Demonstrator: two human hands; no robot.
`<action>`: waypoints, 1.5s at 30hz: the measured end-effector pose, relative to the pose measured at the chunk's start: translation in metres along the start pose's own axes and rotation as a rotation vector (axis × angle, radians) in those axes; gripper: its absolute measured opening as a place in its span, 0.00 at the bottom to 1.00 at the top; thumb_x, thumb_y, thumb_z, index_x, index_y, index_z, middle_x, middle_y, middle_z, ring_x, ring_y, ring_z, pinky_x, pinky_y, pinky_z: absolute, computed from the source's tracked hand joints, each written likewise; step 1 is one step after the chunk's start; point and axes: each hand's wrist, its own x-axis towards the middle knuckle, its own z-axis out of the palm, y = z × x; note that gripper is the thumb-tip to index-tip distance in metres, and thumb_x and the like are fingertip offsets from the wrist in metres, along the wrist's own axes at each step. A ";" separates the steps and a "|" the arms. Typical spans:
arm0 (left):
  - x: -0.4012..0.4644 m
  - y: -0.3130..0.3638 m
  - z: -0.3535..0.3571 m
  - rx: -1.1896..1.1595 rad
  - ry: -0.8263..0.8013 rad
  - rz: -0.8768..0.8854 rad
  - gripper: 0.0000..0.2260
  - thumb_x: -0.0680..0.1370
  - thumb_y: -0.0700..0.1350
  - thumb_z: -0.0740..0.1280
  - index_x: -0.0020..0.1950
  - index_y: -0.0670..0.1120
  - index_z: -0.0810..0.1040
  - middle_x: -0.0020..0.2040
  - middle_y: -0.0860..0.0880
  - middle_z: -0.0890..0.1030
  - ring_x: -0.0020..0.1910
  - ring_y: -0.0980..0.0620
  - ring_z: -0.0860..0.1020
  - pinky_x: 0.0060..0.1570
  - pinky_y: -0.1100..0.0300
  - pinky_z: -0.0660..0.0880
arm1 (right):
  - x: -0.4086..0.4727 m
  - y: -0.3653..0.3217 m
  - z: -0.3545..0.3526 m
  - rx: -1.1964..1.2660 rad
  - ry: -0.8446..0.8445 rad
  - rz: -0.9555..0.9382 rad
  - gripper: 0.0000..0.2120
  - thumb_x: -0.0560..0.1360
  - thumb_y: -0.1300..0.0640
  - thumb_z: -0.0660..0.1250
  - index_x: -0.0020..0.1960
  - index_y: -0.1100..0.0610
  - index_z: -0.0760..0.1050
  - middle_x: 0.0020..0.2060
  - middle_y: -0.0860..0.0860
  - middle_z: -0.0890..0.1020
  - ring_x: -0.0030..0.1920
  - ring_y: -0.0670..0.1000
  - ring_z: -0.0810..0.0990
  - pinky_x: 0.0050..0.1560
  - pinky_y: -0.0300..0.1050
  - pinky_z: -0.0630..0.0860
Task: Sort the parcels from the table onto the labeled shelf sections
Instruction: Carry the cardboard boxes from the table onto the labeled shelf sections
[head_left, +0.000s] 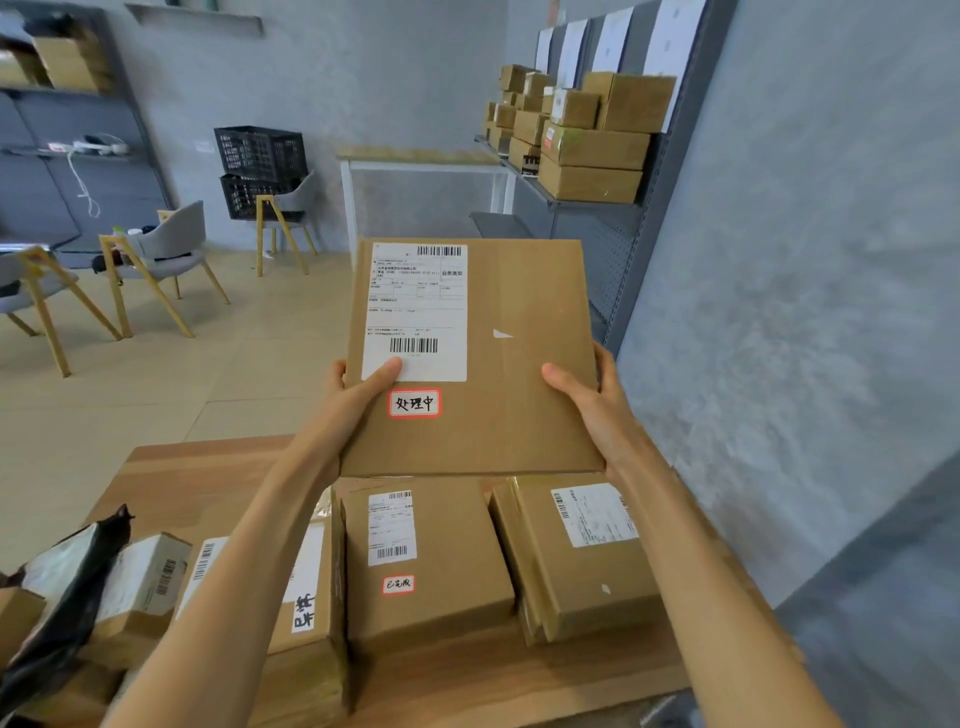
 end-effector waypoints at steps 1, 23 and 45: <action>-0.003 0.005 0.001 -0.007 -0.014 0.004 0.28 0.72 0.56 0.72 0.67 0.50 0.66 0.52 0.48 0.84 0.44 0.49 0.84 0.44 0.51 0.81 | -0.008 -0.005 0.000 0.004 0.021 -0.017 0.31 0.71 0.47 0.74 0.69 0.42 0.62 0.58 0.45 0.78 0.56 0.49 0.80 0.60 0.55 0.77; -0.162 0.066 0.017 0.103 -0.655 0.182 0.23 0.73 0.58 0.70 0.65 0.52 0.74 0.47 0.52 0.86 0.41 0.53 0.85 0.34 0.60 0.80 | -0.312 -0.085 0.008 -0.046 0.691 -0.135 0.24 0.71 0.43 0.72 0.64 0.45 0.70 0.56 0.44 0.81 0.55 0.46 0.81 0.59 0.47 0.77; -0.517 0.050 0.125 0.049 -1.282 0.099 0.17 0.74 0.54 0.71 0.61 0.53 0.78 0.43 0.52 0.86 0.36 0.54 0.85 0.29 0.63 0.78 | -0.733 -0.126 -0.041 -0.056 1.279 -0.135 0.28 0.70 0.44 0.73 0.66 0.49 0.69 0.56 0.46 0.81 0.52 0.48 0.82 0.54 0.49 0.79</action>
